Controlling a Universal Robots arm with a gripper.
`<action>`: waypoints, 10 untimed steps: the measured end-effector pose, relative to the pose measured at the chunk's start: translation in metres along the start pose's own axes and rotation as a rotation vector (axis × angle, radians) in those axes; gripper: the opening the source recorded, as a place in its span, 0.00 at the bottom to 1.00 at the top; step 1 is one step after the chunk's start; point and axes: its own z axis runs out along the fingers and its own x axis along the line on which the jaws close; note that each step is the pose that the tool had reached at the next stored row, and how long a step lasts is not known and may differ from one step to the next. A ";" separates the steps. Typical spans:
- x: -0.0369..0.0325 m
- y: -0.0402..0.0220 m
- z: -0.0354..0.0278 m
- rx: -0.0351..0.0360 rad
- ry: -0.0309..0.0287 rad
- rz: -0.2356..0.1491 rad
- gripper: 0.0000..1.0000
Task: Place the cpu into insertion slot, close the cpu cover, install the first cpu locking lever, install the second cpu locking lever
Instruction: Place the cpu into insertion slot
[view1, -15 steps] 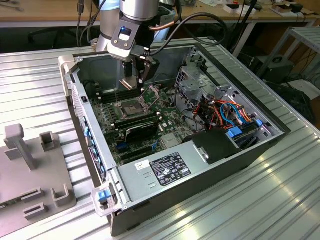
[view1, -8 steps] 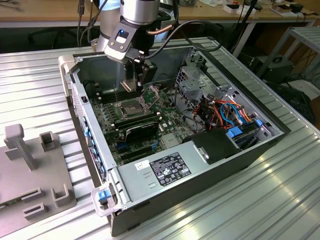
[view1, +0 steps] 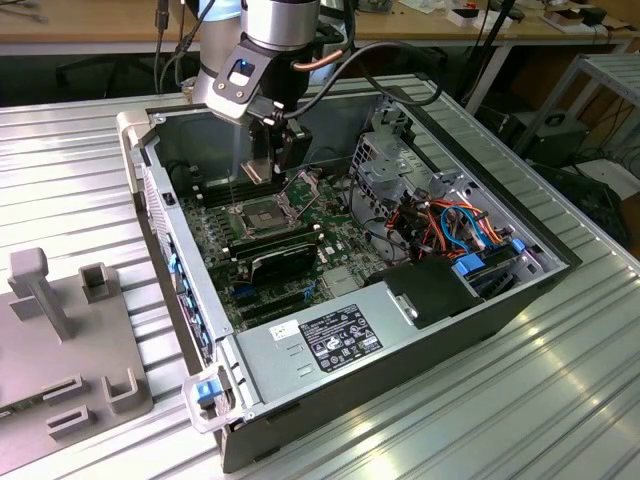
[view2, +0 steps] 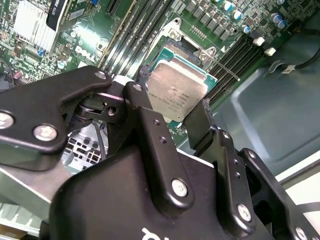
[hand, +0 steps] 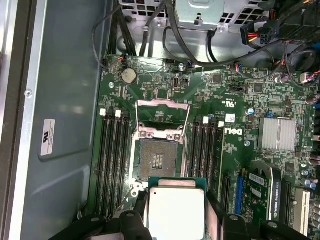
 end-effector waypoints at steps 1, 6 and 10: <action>0.0000 0.0000 0.0000 0.0000 0.0000 0.000 0.54; 0.0000 0.0000 0.0000 0.0000 0.0000 0.000 0.54; 0.0005 0.0001 0.0006 0.0000 0.0001 0.000 0.54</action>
